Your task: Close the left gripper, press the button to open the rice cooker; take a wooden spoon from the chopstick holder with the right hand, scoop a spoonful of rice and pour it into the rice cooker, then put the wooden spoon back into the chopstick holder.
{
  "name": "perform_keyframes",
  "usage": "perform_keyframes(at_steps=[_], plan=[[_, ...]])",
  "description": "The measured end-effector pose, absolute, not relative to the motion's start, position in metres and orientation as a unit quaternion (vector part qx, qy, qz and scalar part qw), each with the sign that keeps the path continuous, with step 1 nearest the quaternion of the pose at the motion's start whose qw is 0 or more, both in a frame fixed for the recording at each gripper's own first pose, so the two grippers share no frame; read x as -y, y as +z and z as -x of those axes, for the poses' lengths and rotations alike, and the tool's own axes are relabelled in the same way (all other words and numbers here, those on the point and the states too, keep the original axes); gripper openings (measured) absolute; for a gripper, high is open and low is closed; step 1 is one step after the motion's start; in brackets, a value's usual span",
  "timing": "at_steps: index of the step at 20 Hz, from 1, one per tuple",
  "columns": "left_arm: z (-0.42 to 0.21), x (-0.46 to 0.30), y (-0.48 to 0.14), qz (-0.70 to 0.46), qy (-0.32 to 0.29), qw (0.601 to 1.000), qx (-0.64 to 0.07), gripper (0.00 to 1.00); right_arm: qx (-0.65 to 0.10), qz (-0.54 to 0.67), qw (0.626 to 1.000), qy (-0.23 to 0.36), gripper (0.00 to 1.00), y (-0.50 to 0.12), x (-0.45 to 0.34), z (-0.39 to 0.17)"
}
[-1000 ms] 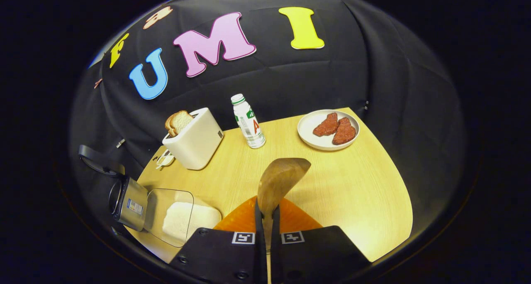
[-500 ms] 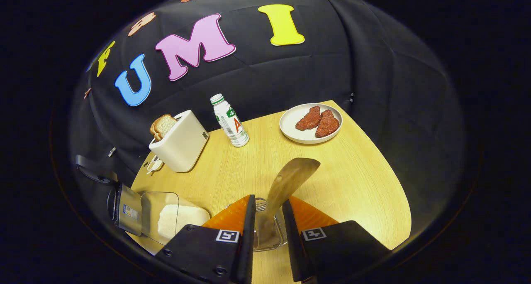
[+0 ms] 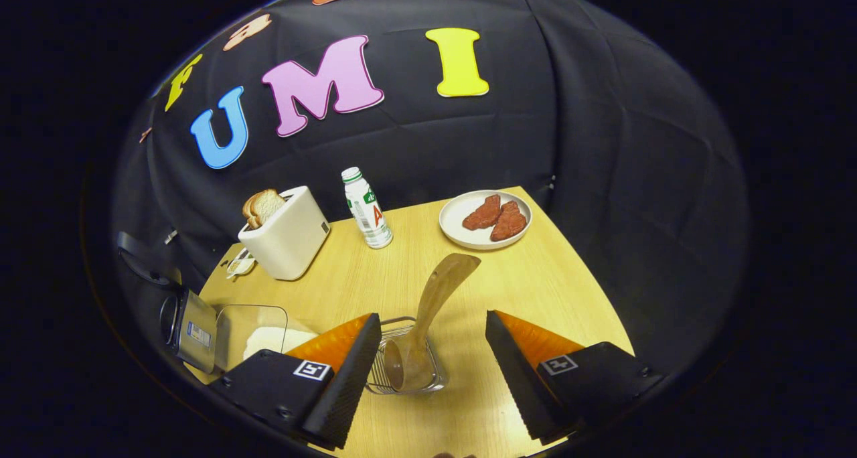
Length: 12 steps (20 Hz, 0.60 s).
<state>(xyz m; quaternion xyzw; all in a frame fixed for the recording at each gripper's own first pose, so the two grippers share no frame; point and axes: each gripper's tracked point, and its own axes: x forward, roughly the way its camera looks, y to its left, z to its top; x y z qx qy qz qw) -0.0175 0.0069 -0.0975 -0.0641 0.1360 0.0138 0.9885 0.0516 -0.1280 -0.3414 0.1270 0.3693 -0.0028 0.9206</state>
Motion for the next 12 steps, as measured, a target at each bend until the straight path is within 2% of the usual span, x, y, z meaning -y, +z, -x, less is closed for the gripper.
perform_keyframes(at_steps=[5, 12], plan=[[-0.003, -0.017, -0.069, 0.056, 0.008, 0.993, -0.108, 0.95, -0.326, -0.112, 0.939, -0.005, 0.98, -0.29, 0.12, -0.036], [-0.062, -0.064, -0.015, 0.022, 0.022, 0.998, -0.054, 0.95, -0.281, -0.121, 0.952, 0.003, 0.98, -0.229, 0.091, -0.022]])
